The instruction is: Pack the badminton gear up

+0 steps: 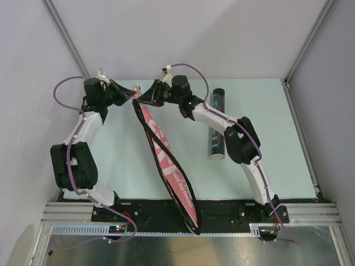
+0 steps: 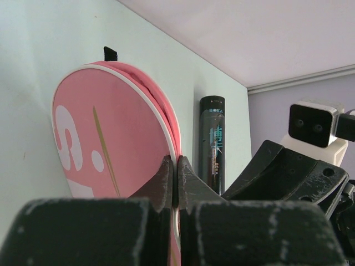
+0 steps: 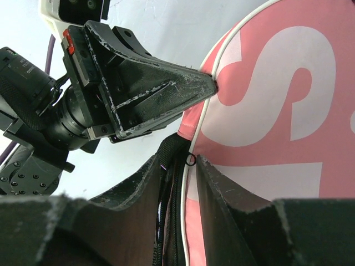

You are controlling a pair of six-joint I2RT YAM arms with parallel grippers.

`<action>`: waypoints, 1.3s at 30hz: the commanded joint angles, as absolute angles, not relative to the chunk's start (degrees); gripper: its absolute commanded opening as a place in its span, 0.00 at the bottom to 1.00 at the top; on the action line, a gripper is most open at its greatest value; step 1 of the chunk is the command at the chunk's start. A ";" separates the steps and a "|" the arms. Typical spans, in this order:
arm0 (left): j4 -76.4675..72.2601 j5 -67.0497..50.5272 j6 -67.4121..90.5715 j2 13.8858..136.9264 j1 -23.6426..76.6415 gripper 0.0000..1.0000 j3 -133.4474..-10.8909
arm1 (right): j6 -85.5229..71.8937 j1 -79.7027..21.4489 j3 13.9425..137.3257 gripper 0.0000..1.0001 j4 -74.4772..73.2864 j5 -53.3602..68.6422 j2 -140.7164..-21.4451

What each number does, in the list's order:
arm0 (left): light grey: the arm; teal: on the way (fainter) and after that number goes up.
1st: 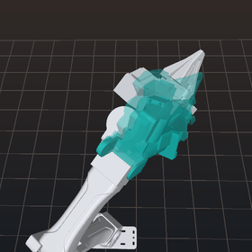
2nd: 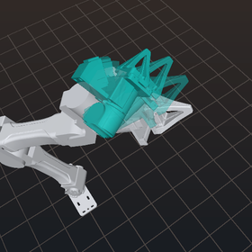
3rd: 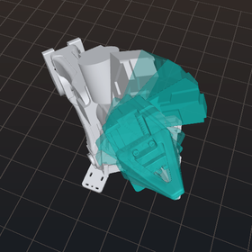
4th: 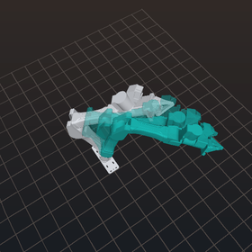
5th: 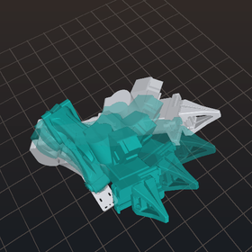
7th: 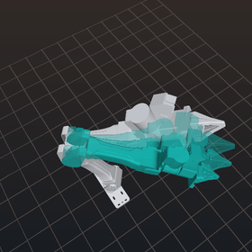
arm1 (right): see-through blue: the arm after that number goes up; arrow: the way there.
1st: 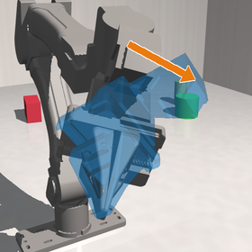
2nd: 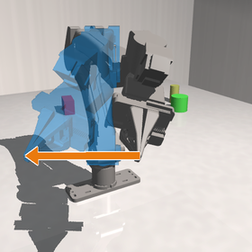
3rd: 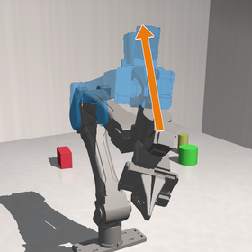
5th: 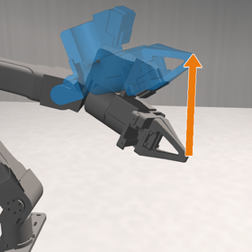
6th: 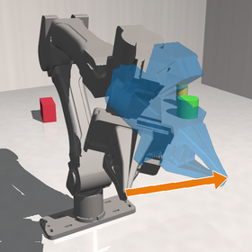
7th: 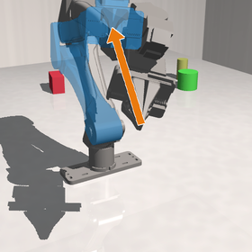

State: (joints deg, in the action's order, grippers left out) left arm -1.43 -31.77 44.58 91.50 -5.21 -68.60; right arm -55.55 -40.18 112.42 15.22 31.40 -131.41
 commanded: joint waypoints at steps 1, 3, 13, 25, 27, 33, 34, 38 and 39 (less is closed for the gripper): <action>-2.99 -32.11 43.59 92.06 -4.91 0.00 -70.40 | -57.99 -40.84 114.68 0.37 18.84 32.76 -132.95; -2.99 -32.11 43.59 92.08 -4.90 0.00 -70.38 | -58.25 -41.01 114.72 0.36 18.93 32.76 -133.19; -3.08 -32.12 43.68 92.04 -4.92 0.00 -70.44 | -62.49 -41.21 114.44 0.34 21.99 33.17 -134.30; -3.16 -31.97 43.77 92.00 -4.92 0.00 -70.26 | -66.44 -40.89 112.59 0.03 25.59 31.86 -134.62; -3.19 -31.88 43.66 91.95 -4.92 0.00 -70.28 | -66.49 -40.70 111.40 0.01 26.41 31.43 -133.98; -3.16 -29.75 43.36 91.29 -5.05 0.00 -69.82 | -67.80 -39.79 106.28 0.00 29.55 31.57 -131.13; -3.16 -29.29 43.43 91.39 -5.29 0.00 -69.89 | -67.91 -39.71 105.13 0.00 29.80 31.69 -130.21; -3.16 -27.92 44.39 91.64 -6.21 0.00 -70.60 | -66.14 -39.58 99.93 0.00 29.02 31.86 -126.18; -3.16 -27.32 44.65 91.61 -6.36 0.00 -70.68 | -65.81 -39.61 98.30 0.00 28.84 31.93 -125.14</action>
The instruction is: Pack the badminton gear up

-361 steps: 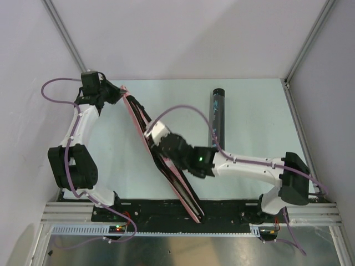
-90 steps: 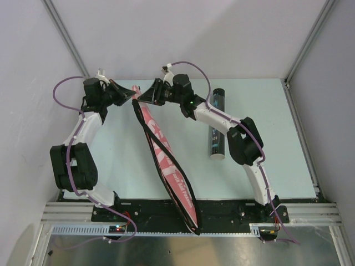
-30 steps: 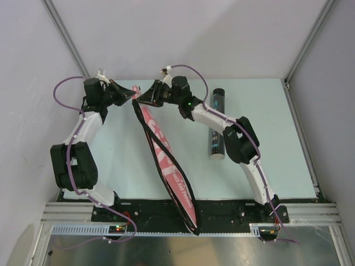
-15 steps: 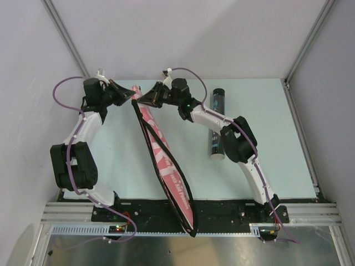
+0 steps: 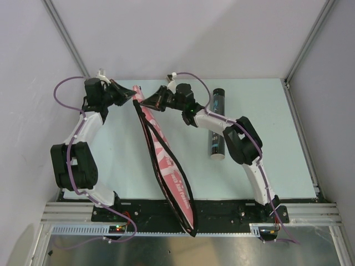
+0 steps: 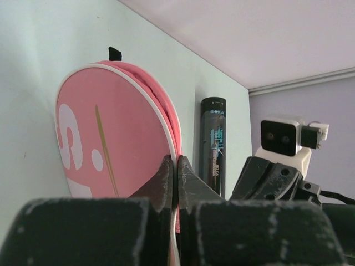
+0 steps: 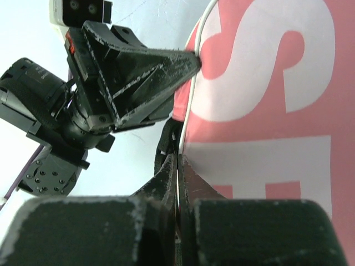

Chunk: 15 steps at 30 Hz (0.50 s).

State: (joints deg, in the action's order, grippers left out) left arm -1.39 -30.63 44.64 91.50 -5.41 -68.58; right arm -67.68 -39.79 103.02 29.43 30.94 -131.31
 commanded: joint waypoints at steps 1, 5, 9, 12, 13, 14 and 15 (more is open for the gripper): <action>-3.16 -26.93 44.87 91.55 -6.61 0.00 -70.76 | -65.47 -39.67 97.05 0.00 28.44 32.09 -124.23; -2.87 -25.42 44.81 91.15 -7.23 0.00 -71.35 | -63.66 -39.73 90.42 0.00 26.38 33.48 -120.17; -2.22 -23.97 44.48 90.58 -8.04 0.00 -71.31 | -59.84 -39.92 83.13 0.00 22.93 34.06 -113.73; -2.12 -23.72 44.67 90.01 -8.74 0.00 -70.91 | -56.54 -40.20 78.22 0.00 19.35 34.21 -109.36; -2.12 -23.94 44.48 89.87 -8.90 0.00 -70.87 | -55.69 -40.36 76.64 0.00 18.46 33.98 -107.90; -2.07 -24.10 44.30 89.72 -9.02 0.00 -70.81 | -54.87 -40.53 75.50 0.00 17.27 33.78 -106.77; -2.05 -24.14 44.21 89.55 -9.12 0.00 -70.74 | -54.20 -40.79 74.09 0.00 16.28 33.41 -105.46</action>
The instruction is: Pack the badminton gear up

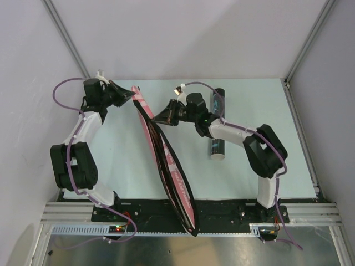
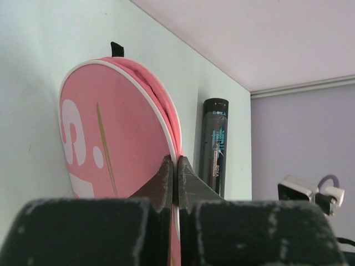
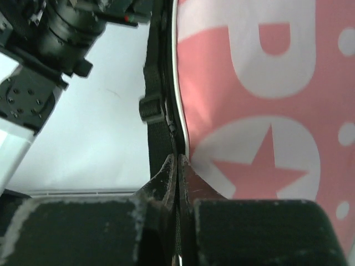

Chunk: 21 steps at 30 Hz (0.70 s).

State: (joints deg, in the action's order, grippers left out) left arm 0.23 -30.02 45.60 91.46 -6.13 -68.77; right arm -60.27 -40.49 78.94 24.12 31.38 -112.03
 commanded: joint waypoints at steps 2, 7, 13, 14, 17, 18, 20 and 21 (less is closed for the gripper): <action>-2.03 -24.14 44.12 89.03 -9.40 0.00 -70.35 | -53.32 -41.38 71.59 0.00 14.73 33.12 -103.53; -2.02 -23.72 43.97 88.09 -10.32 0.00 -69.31 | -51.34 -44.32 65.77 0.00 9.77 30.99 -97.83; -2.02 -23.98 43.28 88.11 -11.68 0.00 -70.27 | -48.81 -45.93 58.28 0.00 2.68 26.18 -89.72; -2.02 -24.38 43.35 88.27 -11.86 0.00 -70.47 | -48.58 -45.99 56.91 0.00 1.73 25.61 -88.63; -2.15 -25.34 43.53 88.59 -12.28 0.00 -70.99 | -47.45 -46.62 53.93 0.00 -1.62 24.47 -84.75; -2.31 -25.63 43.74 88.68 -12.29 0.00 -71.14 | -46.93 -46.95 53.42 0.00 -2.96 23.79 -83.73; -2.71 -26.25 44.16 88.75 -12.24 0.00 -71.27 | -46.54 -47.73 52.55 0.00 -4.94 22.65 -81.58; -3.02 -26.66 44.31 88.76 -12.23 0.00 -71.27 | -46.43 -47.99 52.20 0.00 -5.76 21.78 -80.43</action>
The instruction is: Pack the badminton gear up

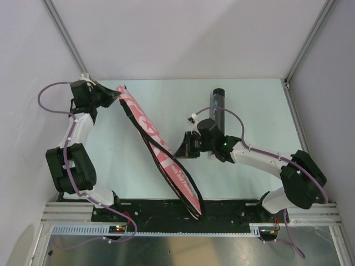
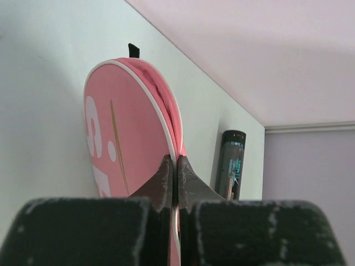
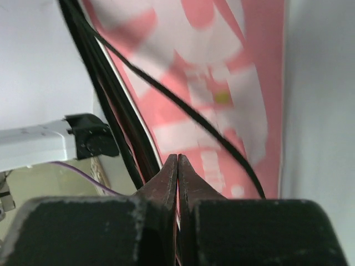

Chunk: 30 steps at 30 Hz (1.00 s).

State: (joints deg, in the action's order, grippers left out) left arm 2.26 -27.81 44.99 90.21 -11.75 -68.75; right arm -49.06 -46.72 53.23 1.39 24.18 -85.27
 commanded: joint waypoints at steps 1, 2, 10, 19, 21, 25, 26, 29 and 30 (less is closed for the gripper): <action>-3.23 -27.04 44.48 88.81 -12.22 0.00 -71.32 | -46.07 -48.30 51.99 0.00 -6.75 20.91 -79.59; -3.37 -27.50 44.70 88.83 -12.22 0.00 -71.34 | -45.75 -48.49 51.79 0.00 -7.51 19.60 -78.51; -4.21 -30.57 45.80 87.82 -12.34 0.00 -68.80 | -32.52 -46.85 51.94 0.30 10.12 22.70 -77.24; -5.86 -32.39 48.19 86.56 -12.20 0.00 -65.62 | -24.72 -44.63 63.98 0.66 13.39 37.64 -94.55; -6.03 -32.42 48.19 86.39 -12.17 0.00 -65.01 | -23.43 -44.64 65.24 0.67 13.26 38.11 -97.42; -6.21 -32.10 48.21 85.95 -12.15 0.00 -64.30 | -21.66 -44.75 66.99 0.68 12.78 39.15 -101.60; -6.23 -32.09 48.23 85.91 -12.18 0.00 -64.27 | -21.38 -44.83 67.38 0.67 12.36 39.39 -102.44; -6.24 -31.40 48.07 85.92 -12.29 0.00 -64.21 | -21.36 -45.08 68.44 0.55 10.85 40.11 -103.50; -6.20 -30.69 47.86 85.81 -12.30 0.00 -64.10 | -21.84 -45.04 68.54 0.42 10.26 39.96 -103.16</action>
